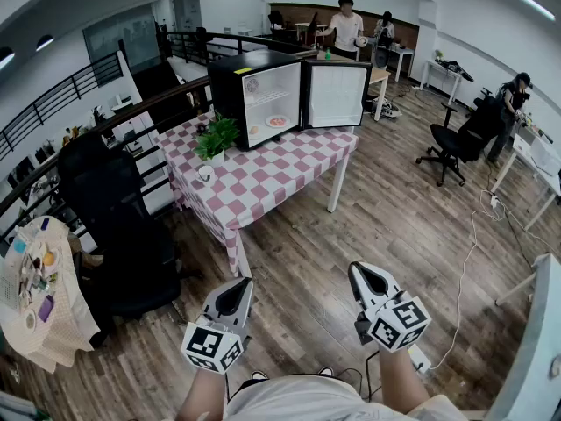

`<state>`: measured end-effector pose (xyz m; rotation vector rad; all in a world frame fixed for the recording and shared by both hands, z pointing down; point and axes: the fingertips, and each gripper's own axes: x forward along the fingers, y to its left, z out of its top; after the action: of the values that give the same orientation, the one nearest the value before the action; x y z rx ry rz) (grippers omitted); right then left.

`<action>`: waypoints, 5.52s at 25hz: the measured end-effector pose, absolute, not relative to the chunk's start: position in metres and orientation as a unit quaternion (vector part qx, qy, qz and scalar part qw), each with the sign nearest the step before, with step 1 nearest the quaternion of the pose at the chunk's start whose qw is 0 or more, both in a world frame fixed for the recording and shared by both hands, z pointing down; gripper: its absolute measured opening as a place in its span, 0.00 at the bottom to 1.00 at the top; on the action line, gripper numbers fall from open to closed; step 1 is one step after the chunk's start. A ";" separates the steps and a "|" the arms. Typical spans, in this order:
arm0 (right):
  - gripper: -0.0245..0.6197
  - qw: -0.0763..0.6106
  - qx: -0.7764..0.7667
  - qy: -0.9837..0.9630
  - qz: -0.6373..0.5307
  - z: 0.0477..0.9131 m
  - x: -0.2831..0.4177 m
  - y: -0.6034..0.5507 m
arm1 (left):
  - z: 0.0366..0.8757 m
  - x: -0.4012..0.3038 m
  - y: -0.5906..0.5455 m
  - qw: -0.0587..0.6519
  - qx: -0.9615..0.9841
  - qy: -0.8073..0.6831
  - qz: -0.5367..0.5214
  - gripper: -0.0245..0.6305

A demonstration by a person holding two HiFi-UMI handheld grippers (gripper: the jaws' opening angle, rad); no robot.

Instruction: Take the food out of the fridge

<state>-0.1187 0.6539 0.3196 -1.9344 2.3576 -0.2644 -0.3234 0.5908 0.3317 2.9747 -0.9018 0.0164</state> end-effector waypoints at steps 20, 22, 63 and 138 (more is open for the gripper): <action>0.07 0.097 -0.622 0.770 -0.101 0.315 -0.102 0.650 | 0.326 -0.313 0.600 0.012 0.955 -0.297 0.014 0.05; 0.07 0.100 -0.621 0.771 -0.105 0.314 -0.096 0.652 | 0.324 -0.306 0.602 0.011 0.955 -0.297 0.016 0.05; 0.07 0.076 -0.593 0.789 -0.144 0.361 0.004 0.463 | 0.362 -0.180 0.407 0.035 0.959 -0.278 0.044 0.05; 0.07 0.005 -0.455 0.838 -0.303 0.445 0.048 -0.108 | 0.406 -0.150 -0.054 0.103 0.876 -0.469 0.031 0.05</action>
<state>0.0480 -0.1076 0.4449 -1.4242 2.6240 -0.9481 -0.1500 -0.0539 0.4059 2.5867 -1.3849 0.0922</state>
